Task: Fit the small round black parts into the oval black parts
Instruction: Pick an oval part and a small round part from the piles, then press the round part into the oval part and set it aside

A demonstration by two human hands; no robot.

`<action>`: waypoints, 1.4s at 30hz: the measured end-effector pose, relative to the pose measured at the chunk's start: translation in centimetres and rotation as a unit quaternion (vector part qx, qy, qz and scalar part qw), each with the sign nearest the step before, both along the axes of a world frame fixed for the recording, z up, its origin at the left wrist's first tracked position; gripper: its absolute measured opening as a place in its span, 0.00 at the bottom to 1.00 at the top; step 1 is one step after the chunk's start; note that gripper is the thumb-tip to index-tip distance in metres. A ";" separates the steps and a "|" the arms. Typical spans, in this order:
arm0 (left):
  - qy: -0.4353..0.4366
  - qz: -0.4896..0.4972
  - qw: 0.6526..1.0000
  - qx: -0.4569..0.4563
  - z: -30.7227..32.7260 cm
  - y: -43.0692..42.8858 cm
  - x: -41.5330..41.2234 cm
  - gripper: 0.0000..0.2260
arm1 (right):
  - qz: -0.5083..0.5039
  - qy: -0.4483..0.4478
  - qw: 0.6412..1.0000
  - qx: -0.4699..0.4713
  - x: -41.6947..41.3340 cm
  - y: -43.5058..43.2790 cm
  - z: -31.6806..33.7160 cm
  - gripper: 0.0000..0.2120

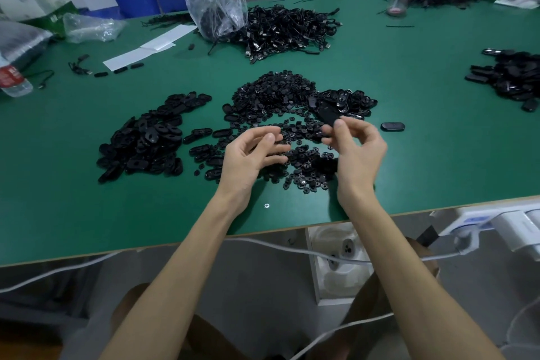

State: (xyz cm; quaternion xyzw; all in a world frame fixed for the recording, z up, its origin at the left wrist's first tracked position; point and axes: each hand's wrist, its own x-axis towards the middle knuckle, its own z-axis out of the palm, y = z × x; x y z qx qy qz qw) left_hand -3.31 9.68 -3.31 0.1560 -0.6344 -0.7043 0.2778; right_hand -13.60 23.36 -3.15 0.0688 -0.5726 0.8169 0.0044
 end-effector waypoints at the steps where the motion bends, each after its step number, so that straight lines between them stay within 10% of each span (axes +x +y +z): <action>1: -0.006 -0.001 1.000 -0.005 0.0 0.0 0.0 0.09 | -0.017 -0.011 1.000 -0.018 -0.1 0.1 0.1 0.04; 16: -0.073 0.124 0.972 -0.183 1.1 -1.5 1.0 0.11 | -0.008 -0.007 0.995 0.098 0.2 -0.1 0.1 0.33; 25: -0.439 0.280 0.738 -0.429 1.3 -10.1 6.5 0.18 | 0.024 0.021 0.989 0.141 0.3 -0.3 -0.2 0.27; 42: -0.372 0.197 0.745 -0.517 2.3 -11.3 2.5 0.19 | 0.053 0.104 0.961 0.252 0.8 -0.2 0.2 0.18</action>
